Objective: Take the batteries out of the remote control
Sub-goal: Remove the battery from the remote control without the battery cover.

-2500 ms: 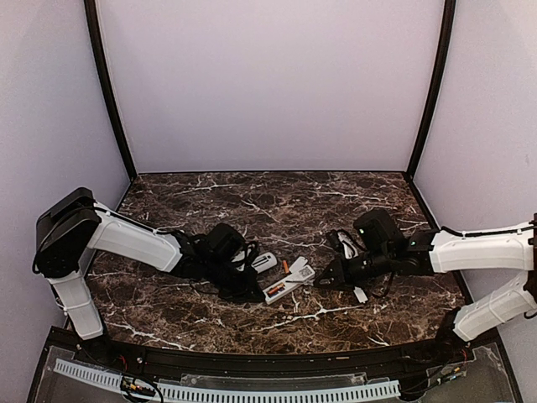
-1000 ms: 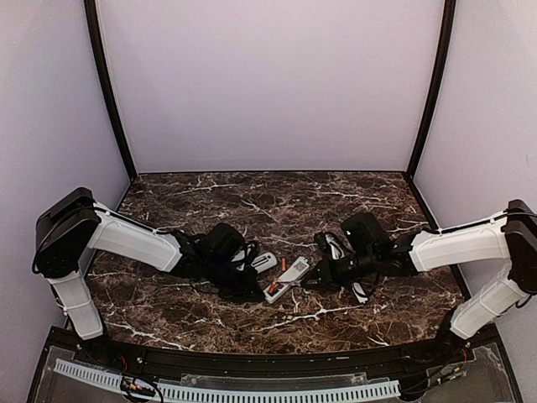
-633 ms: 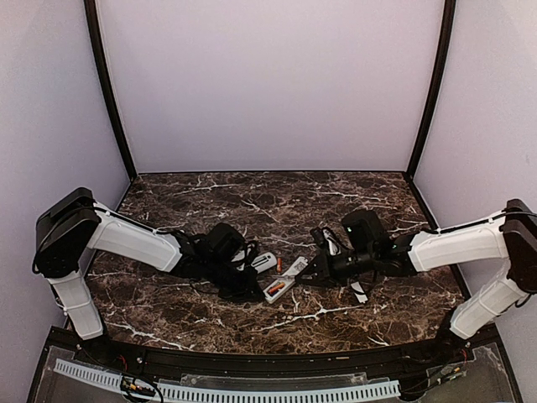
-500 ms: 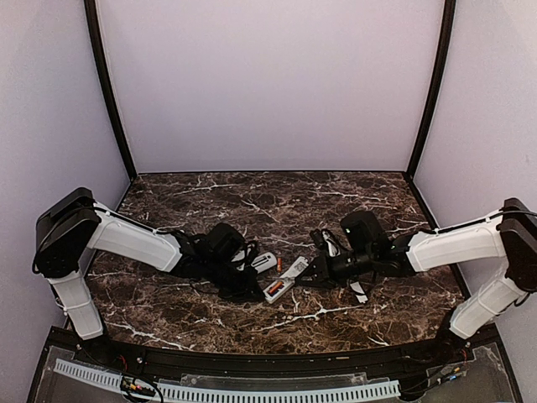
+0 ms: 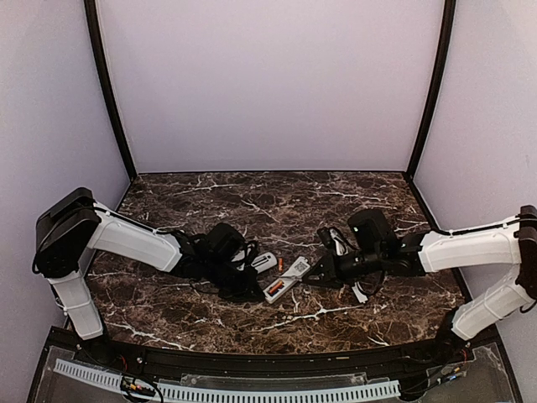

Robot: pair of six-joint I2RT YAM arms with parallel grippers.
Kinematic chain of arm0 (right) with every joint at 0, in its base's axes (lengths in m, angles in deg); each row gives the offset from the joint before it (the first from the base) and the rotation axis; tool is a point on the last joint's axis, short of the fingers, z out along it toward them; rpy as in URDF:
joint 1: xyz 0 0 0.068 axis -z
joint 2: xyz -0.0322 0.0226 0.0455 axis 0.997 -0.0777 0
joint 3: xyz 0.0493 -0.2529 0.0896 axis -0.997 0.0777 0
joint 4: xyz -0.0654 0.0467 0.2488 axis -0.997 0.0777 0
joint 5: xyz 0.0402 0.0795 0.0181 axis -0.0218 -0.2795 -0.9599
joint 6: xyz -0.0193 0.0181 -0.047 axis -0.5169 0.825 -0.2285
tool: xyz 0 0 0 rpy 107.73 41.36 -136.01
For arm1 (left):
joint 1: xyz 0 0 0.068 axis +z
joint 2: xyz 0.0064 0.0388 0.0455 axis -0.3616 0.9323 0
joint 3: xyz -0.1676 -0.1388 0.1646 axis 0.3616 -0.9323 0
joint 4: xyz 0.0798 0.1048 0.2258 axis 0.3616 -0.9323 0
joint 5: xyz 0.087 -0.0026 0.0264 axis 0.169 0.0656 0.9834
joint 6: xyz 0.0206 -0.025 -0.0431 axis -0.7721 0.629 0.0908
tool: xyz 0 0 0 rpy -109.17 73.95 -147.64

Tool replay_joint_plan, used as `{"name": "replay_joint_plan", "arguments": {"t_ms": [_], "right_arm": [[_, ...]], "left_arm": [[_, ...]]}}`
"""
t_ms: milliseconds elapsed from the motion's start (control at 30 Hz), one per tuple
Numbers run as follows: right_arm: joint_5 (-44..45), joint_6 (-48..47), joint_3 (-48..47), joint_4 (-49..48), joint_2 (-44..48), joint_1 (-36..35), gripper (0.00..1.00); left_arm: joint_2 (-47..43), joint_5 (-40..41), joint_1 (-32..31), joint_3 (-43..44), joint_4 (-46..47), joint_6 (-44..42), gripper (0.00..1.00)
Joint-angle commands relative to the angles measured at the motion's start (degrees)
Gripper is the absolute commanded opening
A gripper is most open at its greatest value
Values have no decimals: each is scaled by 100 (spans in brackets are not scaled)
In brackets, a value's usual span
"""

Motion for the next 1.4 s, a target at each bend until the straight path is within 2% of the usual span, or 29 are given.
{"name": "replay_joint_plan", "arguments": {"t_ms": [0, 867, 1367], "right_arm": [[185, 10, 219, 245, 216, -43, 0], [318, 19, 0, 349, -327, -47, 0], [-116, 81, -151, -276, -543, -46, 0]], "left_arm": [[-82, 168, 24, 4, -55, -62, 5], [-103, 185, 24, -31, -79, -54, 5], [-114, 183, 28, -14, -82, -54, 5]]}}
